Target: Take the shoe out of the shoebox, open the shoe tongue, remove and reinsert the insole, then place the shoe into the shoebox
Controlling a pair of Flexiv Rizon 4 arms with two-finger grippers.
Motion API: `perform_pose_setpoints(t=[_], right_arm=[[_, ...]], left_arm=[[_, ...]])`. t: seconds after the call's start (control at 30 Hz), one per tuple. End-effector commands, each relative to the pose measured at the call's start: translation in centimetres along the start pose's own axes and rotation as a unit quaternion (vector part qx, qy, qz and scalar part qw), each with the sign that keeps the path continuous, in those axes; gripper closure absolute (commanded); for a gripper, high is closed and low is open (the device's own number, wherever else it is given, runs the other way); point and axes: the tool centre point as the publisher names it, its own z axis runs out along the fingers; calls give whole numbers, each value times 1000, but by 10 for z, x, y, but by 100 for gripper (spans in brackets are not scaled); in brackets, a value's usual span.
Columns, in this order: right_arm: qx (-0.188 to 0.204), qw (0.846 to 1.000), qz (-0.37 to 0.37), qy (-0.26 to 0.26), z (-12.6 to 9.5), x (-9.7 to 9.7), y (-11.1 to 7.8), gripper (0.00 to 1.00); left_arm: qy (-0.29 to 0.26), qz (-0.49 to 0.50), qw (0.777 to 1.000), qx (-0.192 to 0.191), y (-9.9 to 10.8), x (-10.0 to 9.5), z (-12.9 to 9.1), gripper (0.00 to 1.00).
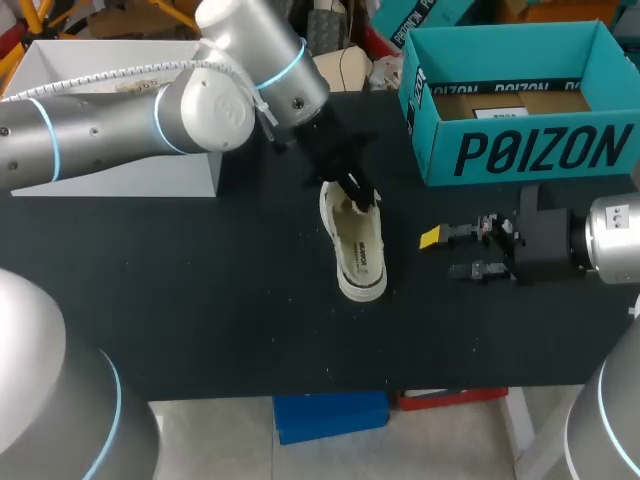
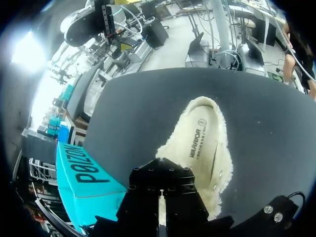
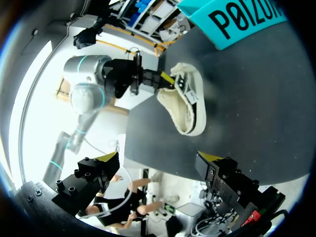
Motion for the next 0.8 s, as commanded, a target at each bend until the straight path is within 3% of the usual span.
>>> perform_pose_setpoints(t=[0.03,0.23,0.43,0.6,0.8], right_arm=[[1,1000,0,-1,1,1,1,0],[1,1000,0,-1,1,1,1,0],[1,1000,0,-1,1,1,1,0],[1,1000,0,-1,1,1,1,0],[1,1000,0,-1,1,1,1,0]], left_arm=[[-48,37,998,-28,0,-11,-11,100],[-118,81,981,-131,21,-25,-63,100],[-77,66,969,-224,51,0,-94,100],[-30,55,973,-221,57,19,-84,100],[1,37,983,-180,49,27,-54,100]])
